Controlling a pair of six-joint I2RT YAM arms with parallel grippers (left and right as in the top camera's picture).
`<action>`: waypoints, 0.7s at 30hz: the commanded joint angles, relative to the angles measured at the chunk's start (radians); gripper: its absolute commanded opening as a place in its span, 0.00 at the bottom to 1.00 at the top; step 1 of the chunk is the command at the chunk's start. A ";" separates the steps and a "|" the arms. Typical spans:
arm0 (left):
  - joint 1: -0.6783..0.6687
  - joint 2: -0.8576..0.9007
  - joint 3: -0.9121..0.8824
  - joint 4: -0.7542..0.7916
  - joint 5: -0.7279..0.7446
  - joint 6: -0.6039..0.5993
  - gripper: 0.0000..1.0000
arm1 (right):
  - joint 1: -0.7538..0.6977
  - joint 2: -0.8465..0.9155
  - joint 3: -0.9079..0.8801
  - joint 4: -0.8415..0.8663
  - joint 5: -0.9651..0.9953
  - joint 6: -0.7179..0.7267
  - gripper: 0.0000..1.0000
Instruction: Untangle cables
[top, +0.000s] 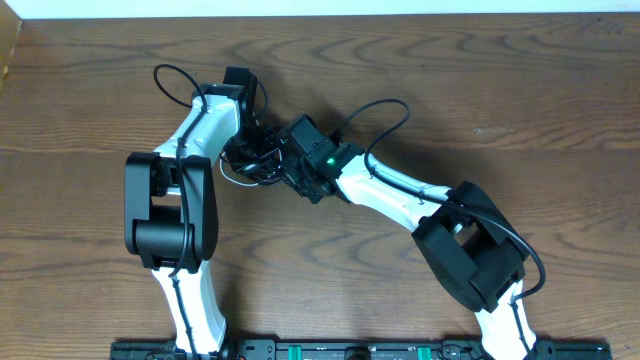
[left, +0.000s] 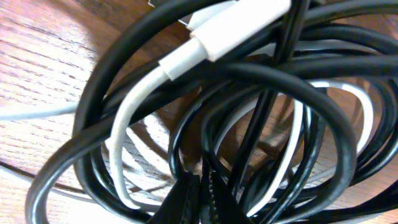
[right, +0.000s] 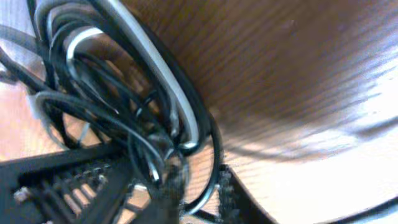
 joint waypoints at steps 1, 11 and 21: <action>0.005 0.013 0.001 -0.005 -0.006 -0.009 0.08 | 0.004 0.008 -0.003 -0.040 0.098 0.003 0.02; 0.005 0.013 0.001 -0.004 0.024 -0.009 0.08 | -0.022 0.008 -0.003 -0.095 0.178 -0.184 0.01; 0.005 0.013 0.001 -0.004 0.020 -0.013 0.08 | -0.118 0.008 -0.003 -0.145 0.039 -0.430 0.01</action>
